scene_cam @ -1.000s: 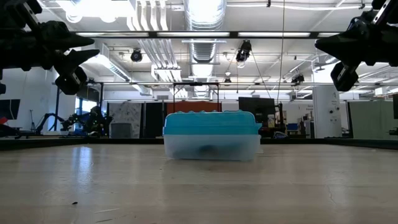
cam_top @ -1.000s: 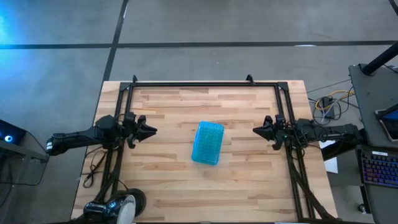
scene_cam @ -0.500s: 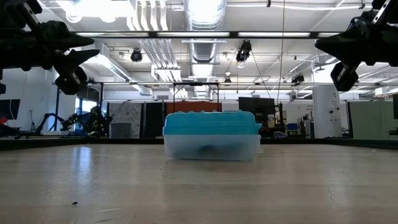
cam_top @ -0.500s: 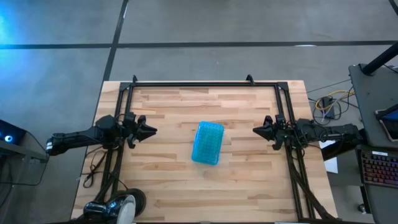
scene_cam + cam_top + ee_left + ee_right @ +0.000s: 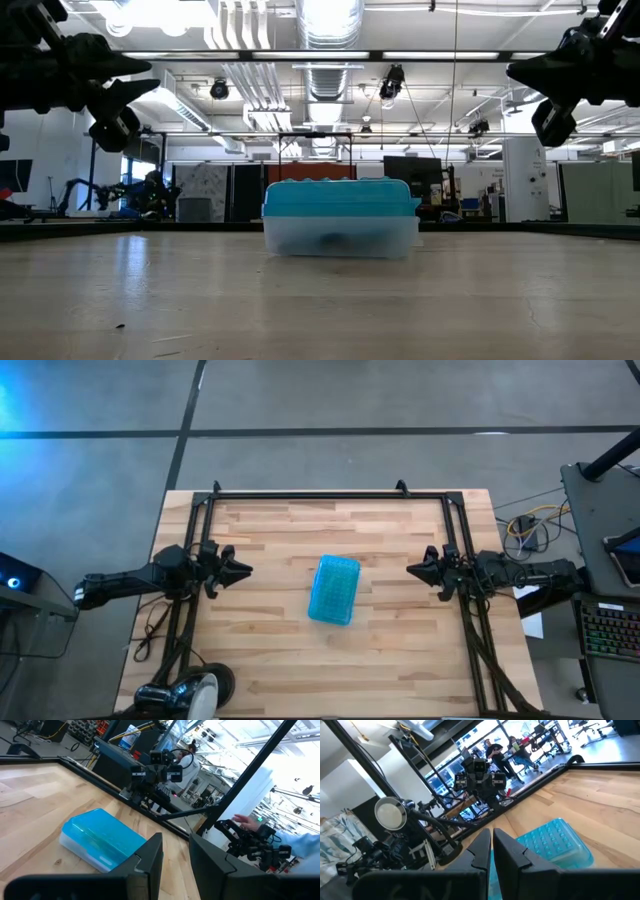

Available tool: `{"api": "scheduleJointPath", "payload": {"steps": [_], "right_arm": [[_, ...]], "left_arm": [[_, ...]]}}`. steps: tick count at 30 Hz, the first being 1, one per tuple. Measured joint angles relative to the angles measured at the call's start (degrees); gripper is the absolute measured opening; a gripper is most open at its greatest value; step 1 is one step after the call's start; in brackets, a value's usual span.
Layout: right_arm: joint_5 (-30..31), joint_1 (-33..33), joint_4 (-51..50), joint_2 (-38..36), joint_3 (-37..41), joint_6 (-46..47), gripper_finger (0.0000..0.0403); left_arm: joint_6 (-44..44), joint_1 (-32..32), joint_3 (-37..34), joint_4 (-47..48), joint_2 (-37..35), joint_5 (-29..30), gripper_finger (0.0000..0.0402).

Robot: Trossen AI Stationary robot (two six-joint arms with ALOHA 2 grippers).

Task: Pick & place school supplies into a supply box
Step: Return to Home Position

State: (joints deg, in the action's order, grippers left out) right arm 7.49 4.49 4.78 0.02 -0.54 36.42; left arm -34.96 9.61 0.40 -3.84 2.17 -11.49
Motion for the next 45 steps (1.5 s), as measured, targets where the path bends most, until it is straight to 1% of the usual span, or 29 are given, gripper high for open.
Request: {"api": "scheduleJointPath", "payload": {"steps": [45], "right_arm": [[0.0, 0.0, 0.0, 0.9, 0.0, 0.0, 0.0013]], "left_arm": [[0.0, 0.0, 0.0, 0.1, 0.1, 0.0, 0.0080]]}}
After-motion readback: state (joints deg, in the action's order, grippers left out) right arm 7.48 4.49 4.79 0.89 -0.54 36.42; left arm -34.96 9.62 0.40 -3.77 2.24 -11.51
